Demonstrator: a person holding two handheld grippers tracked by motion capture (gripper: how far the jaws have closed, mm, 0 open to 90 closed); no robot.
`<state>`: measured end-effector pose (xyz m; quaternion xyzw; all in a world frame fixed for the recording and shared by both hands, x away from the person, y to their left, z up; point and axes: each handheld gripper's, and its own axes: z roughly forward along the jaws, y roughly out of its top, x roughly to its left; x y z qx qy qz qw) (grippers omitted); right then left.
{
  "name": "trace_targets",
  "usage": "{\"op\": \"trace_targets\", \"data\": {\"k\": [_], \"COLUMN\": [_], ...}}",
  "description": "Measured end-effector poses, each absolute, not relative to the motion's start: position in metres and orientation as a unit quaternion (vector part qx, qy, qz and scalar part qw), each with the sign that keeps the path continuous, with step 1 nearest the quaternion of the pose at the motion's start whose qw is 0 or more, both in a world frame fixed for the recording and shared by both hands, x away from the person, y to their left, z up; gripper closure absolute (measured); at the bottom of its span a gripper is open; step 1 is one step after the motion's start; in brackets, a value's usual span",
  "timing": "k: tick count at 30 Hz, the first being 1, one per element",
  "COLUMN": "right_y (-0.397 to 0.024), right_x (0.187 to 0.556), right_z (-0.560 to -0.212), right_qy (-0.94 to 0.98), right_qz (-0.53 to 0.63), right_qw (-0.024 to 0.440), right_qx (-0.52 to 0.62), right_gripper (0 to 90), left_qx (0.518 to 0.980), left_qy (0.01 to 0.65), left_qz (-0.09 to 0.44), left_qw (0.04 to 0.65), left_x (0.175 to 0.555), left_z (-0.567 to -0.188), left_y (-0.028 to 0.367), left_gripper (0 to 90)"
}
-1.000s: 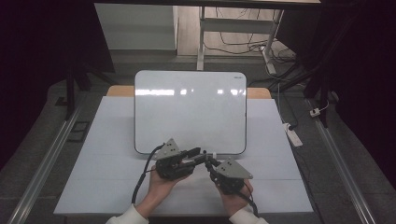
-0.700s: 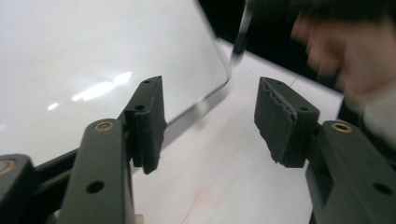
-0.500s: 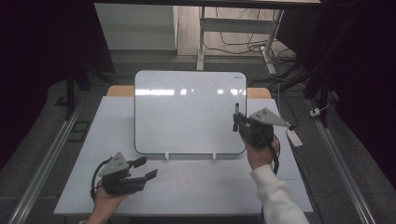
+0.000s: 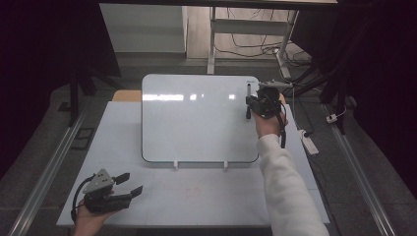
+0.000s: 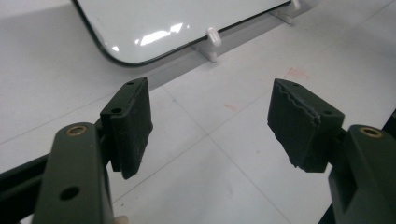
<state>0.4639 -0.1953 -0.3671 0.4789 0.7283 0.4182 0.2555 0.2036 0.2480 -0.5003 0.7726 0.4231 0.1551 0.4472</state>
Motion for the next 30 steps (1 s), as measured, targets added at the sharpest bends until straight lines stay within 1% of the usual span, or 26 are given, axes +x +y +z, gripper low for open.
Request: {"op": "trace_targets", "data": {"k": [3,8,18,22,24,28,30], "right_y": [-0.194,-0.190,-0.192,-0.193,-0.193,-0.196,-0.200], "right_x": [0.474,0.486,0.491,0.491,0.489,0.479,0.469], "right_z": [-0.368,-0.370,-0.369,-0.369,-0.368,-0.364,-0.363], "right_qy": [0.725,0.727,0.750,0.753,0.755,0.753,0.752], "right_qz": [0.415,0.400,0.397,0.401,0.403,0.421,0.440], "right_qw": [0.258,0.284,0.302,0.300,0.302,0.305,0.299], "right_qx": [0.485,0.480,0.435,0.427,0.421,0.403,0.390], "right_gripper": [81.0,80.6,79.3,74.2,73.3,65.6,62.2], "left_qx": [0.771,0.772,0.774,0.773,0.774,0.772,0.772], "left_qy": [0.426,0.427,0.423,0.423,0.423,0.423,0.423], "left_qz": [0.154,0.155,0.157,0.158,0.157,0.158,0.159], "left_qw": [0.448,0.445,0.445,0.445,0.446,0.447,0.448], "left_x": [0.204,0.205,0.205,0.204,0.204,0.203,0.203], "left_z": [-0.502,-0.503,-0.505,-0.505,-0.505,-0.504,-0.504], "left_y": [0.250,0.251,0.250,0.250,0.250,0.250,0.251], "left_gripper": [30.9,30.7,30.6,30.6,30.6,30.6,30.6]}}
